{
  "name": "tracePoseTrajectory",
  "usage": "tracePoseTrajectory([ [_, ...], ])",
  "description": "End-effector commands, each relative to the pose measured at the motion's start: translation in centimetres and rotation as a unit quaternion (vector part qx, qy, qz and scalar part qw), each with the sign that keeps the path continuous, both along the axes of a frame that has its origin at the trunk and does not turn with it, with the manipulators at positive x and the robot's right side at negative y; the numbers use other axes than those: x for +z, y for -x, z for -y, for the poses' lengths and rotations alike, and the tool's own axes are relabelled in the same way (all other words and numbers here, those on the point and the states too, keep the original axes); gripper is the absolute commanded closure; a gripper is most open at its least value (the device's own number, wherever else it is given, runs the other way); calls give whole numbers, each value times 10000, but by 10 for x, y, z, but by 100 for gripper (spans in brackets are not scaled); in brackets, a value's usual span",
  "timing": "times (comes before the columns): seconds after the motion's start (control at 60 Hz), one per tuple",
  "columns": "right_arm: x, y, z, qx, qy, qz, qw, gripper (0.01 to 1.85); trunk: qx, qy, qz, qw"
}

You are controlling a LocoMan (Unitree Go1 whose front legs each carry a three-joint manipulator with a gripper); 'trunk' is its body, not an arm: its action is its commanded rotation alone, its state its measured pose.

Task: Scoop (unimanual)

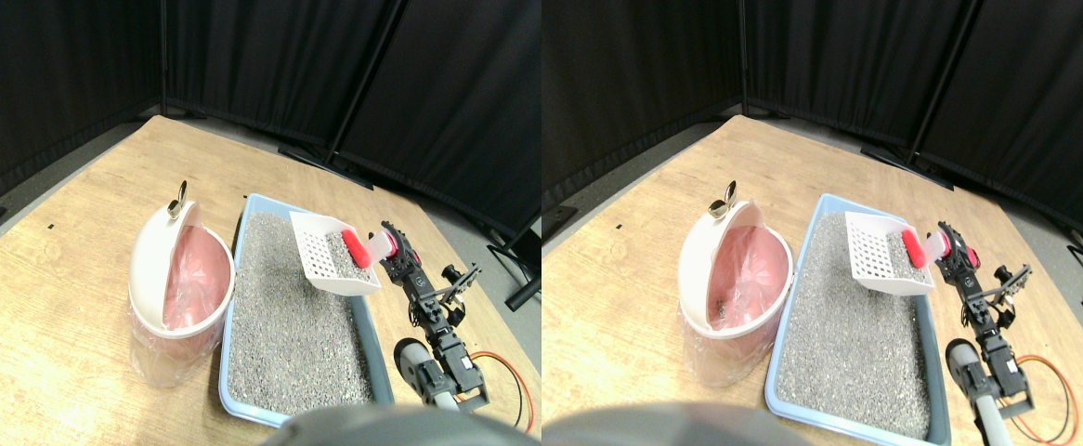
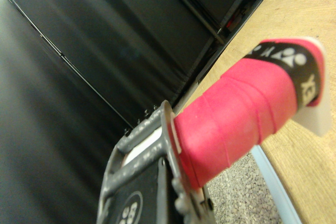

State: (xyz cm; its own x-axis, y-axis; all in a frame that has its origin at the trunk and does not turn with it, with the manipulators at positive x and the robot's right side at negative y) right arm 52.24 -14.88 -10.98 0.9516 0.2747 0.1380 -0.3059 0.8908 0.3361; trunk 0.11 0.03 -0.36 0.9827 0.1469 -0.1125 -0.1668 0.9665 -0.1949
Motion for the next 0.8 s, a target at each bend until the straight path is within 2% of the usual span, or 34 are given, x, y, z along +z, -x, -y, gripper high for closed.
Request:
tracePoseTrajectory([
  [0.017,20,3,-4,102,87,672,9976,181,126,10,55,9999],
  [0.2,26,4,-7,207,805,940,9921,181,195,23,88,9998],
  [0.383,33,3,-9,181,610,805,9947,181,233,20,127,9996],
  [0.433,34,1,-9,213,540,843,9947,181,248,15,132,9996],
  [0.483,36,0,-10,290,721,1031,9916,181,253,21,133,9996],
  [0.65,45,0,-11,276,724,983,9921,181,277,22,160,9995],
  [0.8,51,-3,-11,359,793,1317,9875,181,304,17,174,9994],
])
